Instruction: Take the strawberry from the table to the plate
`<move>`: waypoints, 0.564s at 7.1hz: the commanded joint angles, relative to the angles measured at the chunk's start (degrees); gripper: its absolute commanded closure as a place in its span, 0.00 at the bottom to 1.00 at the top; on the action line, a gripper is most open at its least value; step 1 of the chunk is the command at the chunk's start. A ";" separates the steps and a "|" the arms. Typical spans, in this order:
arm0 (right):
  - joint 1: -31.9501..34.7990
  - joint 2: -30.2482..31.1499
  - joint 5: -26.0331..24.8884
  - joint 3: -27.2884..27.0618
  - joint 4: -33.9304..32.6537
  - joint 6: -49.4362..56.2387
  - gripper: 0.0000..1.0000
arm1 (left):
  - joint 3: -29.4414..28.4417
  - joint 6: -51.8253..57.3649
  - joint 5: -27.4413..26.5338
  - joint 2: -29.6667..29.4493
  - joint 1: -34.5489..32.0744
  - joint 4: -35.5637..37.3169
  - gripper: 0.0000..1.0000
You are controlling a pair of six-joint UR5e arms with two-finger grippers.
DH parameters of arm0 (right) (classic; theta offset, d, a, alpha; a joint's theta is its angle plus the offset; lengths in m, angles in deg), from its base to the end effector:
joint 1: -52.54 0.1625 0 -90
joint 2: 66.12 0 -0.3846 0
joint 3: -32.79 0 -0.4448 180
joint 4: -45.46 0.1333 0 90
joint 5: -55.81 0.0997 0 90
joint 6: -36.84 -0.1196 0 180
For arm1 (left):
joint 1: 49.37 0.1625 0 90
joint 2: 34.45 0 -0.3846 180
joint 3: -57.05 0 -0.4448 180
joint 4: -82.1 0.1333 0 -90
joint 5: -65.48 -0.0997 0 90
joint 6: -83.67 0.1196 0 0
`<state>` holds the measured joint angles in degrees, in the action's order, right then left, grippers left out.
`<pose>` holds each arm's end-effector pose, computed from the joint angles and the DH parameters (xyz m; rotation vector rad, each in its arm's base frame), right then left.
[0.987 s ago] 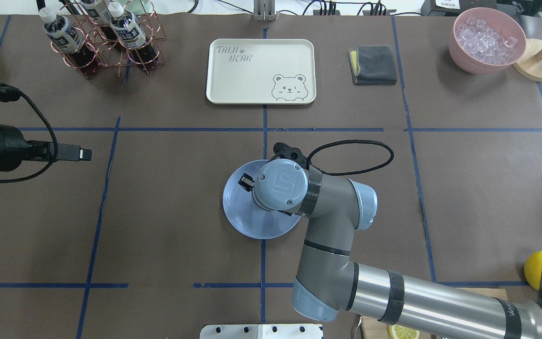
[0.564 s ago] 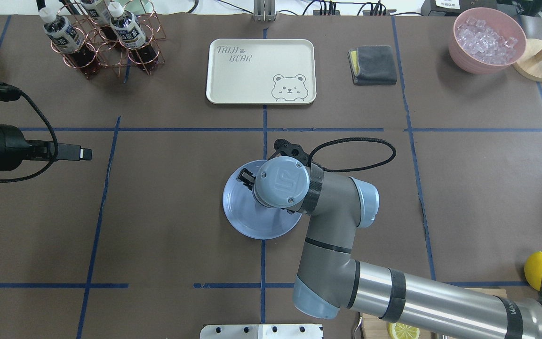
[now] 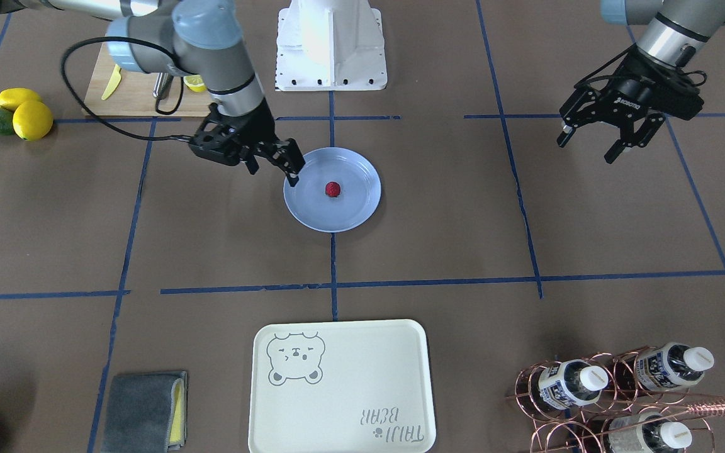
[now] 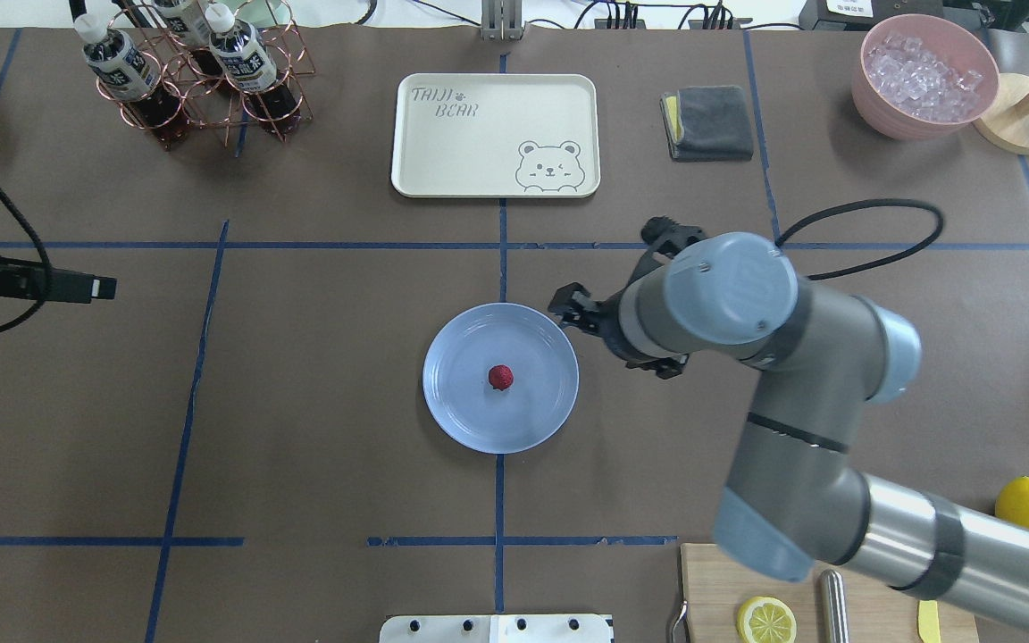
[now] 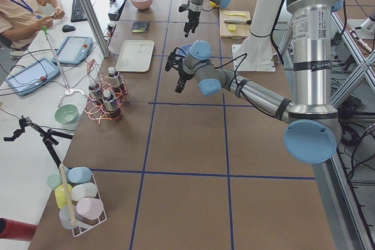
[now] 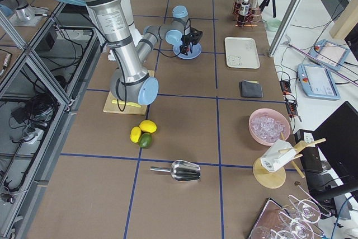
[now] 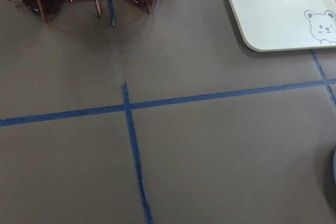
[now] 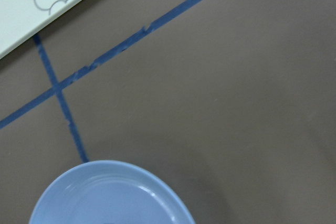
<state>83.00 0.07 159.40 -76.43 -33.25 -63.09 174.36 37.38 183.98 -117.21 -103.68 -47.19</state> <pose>-0.4923 -0.4116 0.1977 -0.0481 -0.9798 0.5361 0.2359 -0.4591 0.3592 0.4676 1.0032 0.0918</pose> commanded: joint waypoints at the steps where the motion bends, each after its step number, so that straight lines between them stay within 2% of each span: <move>1: 9.57 12.95 9.39 -9.05 0.22 9.96 0.00 | -5.56 19.12 8.38 1.56 -11.46 0.17 0.01; 3: 22.57 19.65 20.37 -9.87 0.31 24.80 0.00 | -11.99 34.10 12.62 1.12 -20.18 0.70 0.01; 4: 29.51 24.47 24.77 -9.61 0.22 36.62 0.00 | -13.32 39.81 13.24 0.94 -23.53 3.48 0.01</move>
<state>104.39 19.33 178.39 -86.02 -32.98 -38.63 163.45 69.72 195.88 -116.07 -122.85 -45.83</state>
